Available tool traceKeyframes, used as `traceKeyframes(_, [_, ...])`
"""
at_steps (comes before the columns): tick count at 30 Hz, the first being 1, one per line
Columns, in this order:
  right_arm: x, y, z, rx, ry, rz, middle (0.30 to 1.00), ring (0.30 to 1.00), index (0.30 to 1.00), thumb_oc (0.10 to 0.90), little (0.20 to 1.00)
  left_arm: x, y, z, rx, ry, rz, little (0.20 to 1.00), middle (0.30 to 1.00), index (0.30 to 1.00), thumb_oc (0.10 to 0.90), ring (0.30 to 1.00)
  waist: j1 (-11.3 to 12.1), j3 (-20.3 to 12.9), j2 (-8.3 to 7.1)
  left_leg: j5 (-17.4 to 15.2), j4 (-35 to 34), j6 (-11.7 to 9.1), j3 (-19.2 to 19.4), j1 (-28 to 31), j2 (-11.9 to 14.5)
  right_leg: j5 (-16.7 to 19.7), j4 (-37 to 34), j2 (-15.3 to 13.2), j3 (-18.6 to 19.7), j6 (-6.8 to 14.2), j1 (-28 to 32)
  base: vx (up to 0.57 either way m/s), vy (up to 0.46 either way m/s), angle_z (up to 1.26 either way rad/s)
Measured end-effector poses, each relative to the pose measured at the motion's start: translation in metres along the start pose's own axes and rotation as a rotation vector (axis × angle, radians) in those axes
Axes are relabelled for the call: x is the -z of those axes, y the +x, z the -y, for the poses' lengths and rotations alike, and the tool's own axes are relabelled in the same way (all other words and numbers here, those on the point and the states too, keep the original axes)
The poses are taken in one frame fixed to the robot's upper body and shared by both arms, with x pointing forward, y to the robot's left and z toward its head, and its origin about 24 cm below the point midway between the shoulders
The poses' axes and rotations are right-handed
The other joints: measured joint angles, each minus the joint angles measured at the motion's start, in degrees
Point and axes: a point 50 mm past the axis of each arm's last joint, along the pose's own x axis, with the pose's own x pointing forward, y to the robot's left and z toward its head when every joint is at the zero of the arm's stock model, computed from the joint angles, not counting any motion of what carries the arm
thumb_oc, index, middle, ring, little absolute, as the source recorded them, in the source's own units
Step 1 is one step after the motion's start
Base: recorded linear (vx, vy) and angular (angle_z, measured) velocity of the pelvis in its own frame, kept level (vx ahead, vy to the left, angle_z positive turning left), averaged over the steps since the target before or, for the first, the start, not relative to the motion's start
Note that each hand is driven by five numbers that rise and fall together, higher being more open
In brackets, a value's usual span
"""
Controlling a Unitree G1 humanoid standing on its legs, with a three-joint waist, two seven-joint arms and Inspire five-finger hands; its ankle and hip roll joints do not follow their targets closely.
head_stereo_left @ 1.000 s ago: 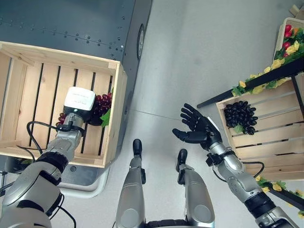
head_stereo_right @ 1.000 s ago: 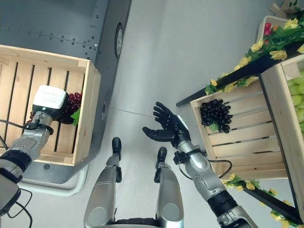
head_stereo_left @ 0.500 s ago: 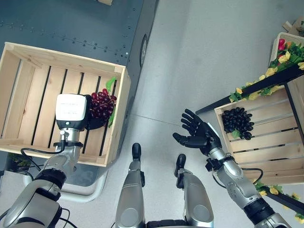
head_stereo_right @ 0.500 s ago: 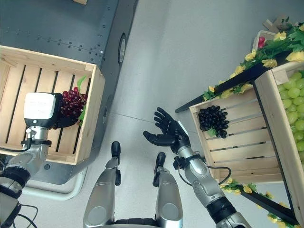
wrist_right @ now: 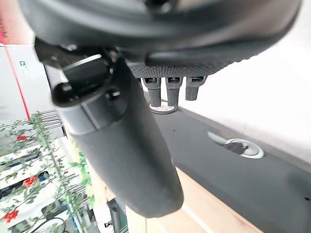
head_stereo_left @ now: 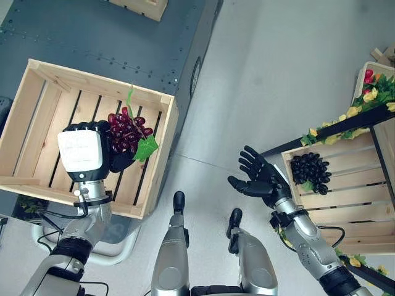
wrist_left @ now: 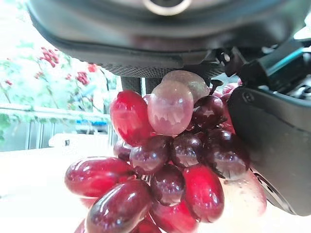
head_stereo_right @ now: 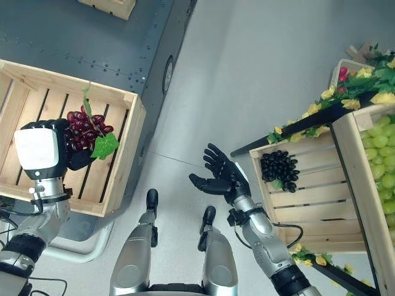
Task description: Pick up the fruits from the basket on one side to the basket on the other side
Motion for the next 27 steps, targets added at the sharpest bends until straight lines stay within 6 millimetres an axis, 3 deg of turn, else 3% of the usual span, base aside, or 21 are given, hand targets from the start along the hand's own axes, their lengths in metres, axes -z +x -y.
traceKeyframes(4, [-0.001,0.002,-0.005,-0.002,0.027,0.021,0.900,0.900,0.900,0.800,0.900,-0.004,0.008,-0.009,-0.115,-0.083,-0.032,0.300,0.300,0.300,0.400,0.300,0.6,-0.1,0.05,0.0,-1.3,0.0,-0.1,2.4,-0.4,0.4,-2.4,0.0,-0.4,0.3,3.0,0.02,-0.051,0.05])
traceKeyframes(9, [-0.005,0.004,-0.006,-0.005,0.028,0.043,0.900,0.900,0.900,0.800,0.900,-0.029,0.019,-0.023,-0.269,-0.326,-0.010,0.300,0.300,0.300,0.400,0.300,1.7,-0.2,0.13,0.0,-2.8,0.0,-1.1,5.3,-0.8,0.8,-5.5,0.0,-1.7,0.6,7.4,0.03,-0.079,0.11])
traceKeyframes(16, [-0.021,0.006,-0.021,-0.047,0.064,0.130,0.900,0.900,0.900,0.800,0.900,-0.069,0.026,-0.055,-0.455,-0.945,-0.118,0.300,0.300,0.300,0.400,0.300,2.5,-1.9,0.66,0.0,-4.8,0.0,-1.3,9.2,-1.1,1.7,-8.8,0.2,-1.7,0.7,11.9,0.05,-0.086,0.01])
traceKeyframes(21, [-0.027,0.007,-0.025,-0.065,0.027,0.157,0.900,0.900,0.900,0.800,0.900,-0.081,0.037,-0.065,-0.409,-1.340,-0.281,0.300,0.300,0.300,0.400,0.300,2.5,-5.6,1.99,0.0,-6.1,-0.1,-1.5,10.8,-1.3,2.3,-11.4,0.4,-1.6,0.7,14.3,0.05,-0.088,0.03])
traceKeyframes(27, [-0.028,0.007,-0.027,-0.072,-0.014,0.159,0.900,0.900,0.900,0.800,0.900,-0.097,0.022,-0.046,-0.208,-1.696,-0.486,0.300,0.300,0.300,0.400,0.300,2.2,-11.2,2.32,0.0,-6.9,-0.1,-1.7,12.3,-1.7,2.8,-13.9,0.4,-1.3,0.9,16.7,0.02,-0.090,0.03])
